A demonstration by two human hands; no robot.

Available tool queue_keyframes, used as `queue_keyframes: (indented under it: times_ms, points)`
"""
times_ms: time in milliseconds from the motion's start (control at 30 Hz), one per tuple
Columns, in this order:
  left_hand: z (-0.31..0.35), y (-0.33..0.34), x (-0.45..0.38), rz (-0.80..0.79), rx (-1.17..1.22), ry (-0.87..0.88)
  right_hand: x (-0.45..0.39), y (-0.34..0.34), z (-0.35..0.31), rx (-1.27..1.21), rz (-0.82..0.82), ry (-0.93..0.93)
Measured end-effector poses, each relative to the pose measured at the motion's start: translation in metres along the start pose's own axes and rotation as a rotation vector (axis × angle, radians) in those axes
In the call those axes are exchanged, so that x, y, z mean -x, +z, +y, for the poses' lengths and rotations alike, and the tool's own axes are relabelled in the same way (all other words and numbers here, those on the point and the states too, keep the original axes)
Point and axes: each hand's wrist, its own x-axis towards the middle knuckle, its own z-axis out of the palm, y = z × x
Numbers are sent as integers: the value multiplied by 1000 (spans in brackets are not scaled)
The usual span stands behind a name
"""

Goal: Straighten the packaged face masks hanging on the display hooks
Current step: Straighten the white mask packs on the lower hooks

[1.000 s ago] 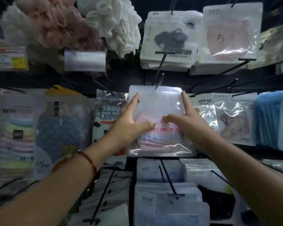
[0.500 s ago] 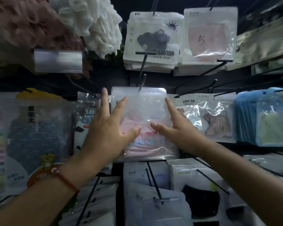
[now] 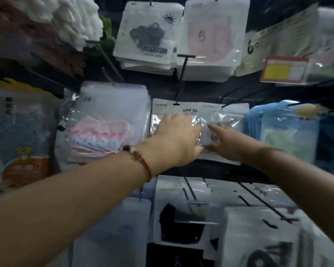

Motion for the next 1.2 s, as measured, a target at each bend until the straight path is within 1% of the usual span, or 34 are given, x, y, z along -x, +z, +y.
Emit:
queue_keyframes:
  times_ms: [100, 233, 333, 500, 600, 667, 733, 800, 900, 1000, 1067, 1200]
  points:
    - [21, 31, -40, -84, -7, -145, -18, 0, 24, 120, -5, 7]
    - [20, 67, -78, -157, 6, -319, -38, 4, 32, 215, 0, -26]
    - [16, 86, -92, -164, 4, -343, -54, 16, 38, 291, 43, -87]
    - [-5, 116, -93, -173, -147, -357, -72, 32, 71, 389, 118, -137]
    - [-12, 125, -88, -140, -106, -362, -74, 30, 86, 334, 200, -168]
    - [-15, 133, -86, -84, -4, -397, -74, 31, 87, 322, 281, -163]
    - [-17, 142, -86, -32, 105, -449, -78, 36, 83, 323, 335, -118]
    - [-17, 145, -91, -30, 160, -490, -84, 42, 79, 302, 331, -60]
    - [-22, 140, -103, -111, 158, -491, -96, 45, 79, 280, 294, -17]
    - [-34, 144, -113, -110, 217, -478, -105, 45, 81, 314, 270, 11]
    - [-36, 147, -116, -112, 211, -478, -107, 45, 81, 317, 275, 17]
    - [-24, 141, -115, -100, 216, -536, -98, 46, 75, 185, 316, 5]
